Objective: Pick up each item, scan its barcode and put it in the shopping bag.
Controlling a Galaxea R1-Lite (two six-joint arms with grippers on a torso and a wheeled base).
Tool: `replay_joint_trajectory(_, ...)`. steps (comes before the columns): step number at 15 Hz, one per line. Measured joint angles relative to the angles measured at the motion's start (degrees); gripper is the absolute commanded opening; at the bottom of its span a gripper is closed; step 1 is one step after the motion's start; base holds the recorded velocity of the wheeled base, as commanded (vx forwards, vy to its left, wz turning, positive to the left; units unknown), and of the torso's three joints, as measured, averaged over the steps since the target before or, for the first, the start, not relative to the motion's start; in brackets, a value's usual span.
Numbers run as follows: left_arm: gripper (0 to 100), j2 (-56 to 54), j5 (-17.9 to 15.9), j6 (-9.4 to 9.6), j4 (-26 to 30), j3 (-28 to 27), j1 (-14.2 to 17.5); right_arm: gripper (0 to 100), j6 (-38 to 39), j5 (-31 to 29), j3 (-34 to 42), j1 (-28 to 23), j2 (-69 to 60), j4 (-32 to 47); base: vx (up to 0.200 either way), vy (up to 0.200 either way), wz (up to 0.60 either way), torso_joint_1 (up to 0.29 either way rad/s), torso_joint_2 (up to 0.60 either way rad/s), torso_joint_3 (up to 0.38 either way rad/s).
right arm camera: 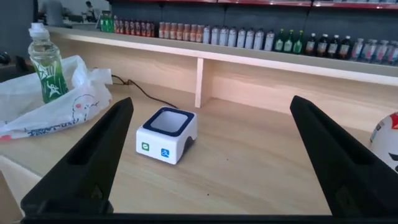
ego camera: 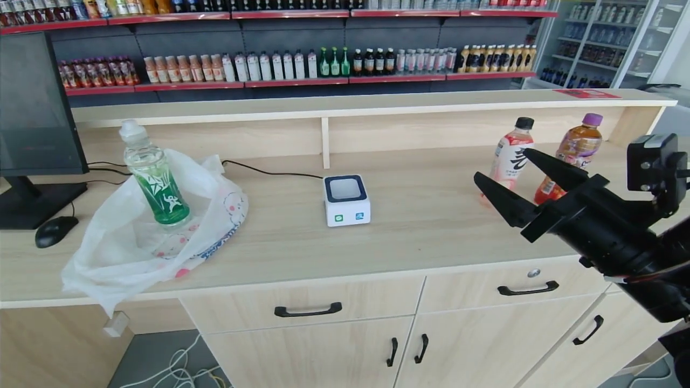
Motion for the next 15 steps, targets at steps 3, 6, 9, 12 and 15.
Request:
replay_joint_trajectory(3,100,0.00,-0.02,0.04,-0.02,0.00,0.05,100,0.02,0.00,0.48,0.00,0.02,0.05,0.000,-0.200,0.00,0.001,0.00,0.002)
replay_joint_trajectory(6,100,0.00,-0.02,0.06,-0.05,0.00,0.05,100,0.02,-0.04,1.60,0.00,0.11,0.05,0.000,-0.200,0.00,0.002,0.00,0.004)
replay_joint_trajectory(9,100,0.00,-0.02,0.17,-0.05,0.00,0.05,100,0.17,-0.59,4.94,-0.02,0.20,0.05,0.133,-0.133,0.00,0.004,0.00,0.004)
replay_joint_trajectory(12,100,0.00,-0.05,0.23,-0.10,0.00,0.05,100,1.71,-9.94,7.97,-0.02,0.90,0.02,0.200,0.000,0.00,-0.004,0.00,0.002)
replay_joint_trajectory(15,100,0.00,-0.02,0.26,-0.05,0.00,-0.05,100,2.93,-10.92,7.84,0.39,2.32,0.00,0.133,0.000,0.00,0.006,0.00,-0.003)
